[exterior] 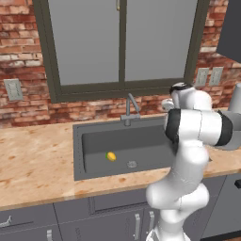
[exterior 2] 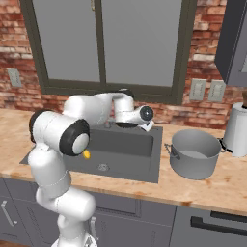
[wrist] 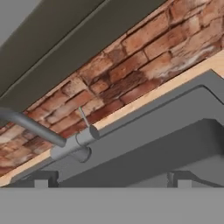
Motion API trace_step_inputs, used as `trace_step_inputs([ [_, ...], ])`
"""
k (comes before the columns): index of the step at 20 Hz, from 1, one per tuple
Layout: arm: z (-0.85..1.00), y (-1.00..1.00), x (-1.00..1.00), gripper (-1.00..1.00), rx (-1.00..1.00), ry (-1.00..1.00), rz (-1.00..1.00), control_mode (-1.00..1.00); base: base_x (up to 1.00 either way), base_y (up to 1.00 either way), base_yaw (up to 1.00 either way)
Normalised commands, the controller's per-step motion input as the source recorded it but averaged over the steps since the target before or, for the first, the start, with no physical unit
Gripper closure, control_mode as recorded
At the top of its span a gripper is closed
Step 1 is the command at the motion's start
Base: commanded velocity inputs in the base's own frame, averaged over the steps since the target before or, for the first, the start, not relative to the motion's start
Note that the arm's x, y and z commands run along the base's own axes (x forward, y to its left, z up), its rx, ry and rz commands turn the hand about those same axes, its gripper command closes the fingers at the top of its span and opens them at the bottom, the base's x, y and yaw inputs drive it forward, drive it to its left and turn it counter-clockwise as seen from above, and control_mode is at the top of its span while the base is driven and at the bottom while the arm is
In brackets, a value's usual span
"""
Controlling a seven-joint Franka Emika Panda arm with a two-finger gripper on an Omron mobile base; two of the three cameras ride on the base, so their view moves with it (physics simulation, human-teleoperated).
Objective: Dump the lemon from the pot into the sink. Then turn on the water and wash the lemon. Then turn off the water and put the lemon back in the pot.
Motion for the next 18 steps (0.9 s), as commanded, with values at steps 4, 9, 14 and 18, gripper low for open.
trace_step_inputs([
  [4, 0.85, 0.0, -0.95, -1.0, 0.0, 0.0, -0.07, -1.0, 0.0, 0.0, 0.0],
  [9, 0.86, 0.0, -0.84, -1.0, 0.0, 0.1, -0.08, -1.0, 0.0, 0.0, 0.0],
  [14, 0.64, 0.09, -0.79, -1.0, 0.0, 0.23, -0.06, -1.0, 0.0, 0.0, 0.0],
  [18, 0.35, 0.33, -0.64, -1.0, -0.01, 0.33, -0.01, -1.0, 0.0, 0.0, 0.0],
])
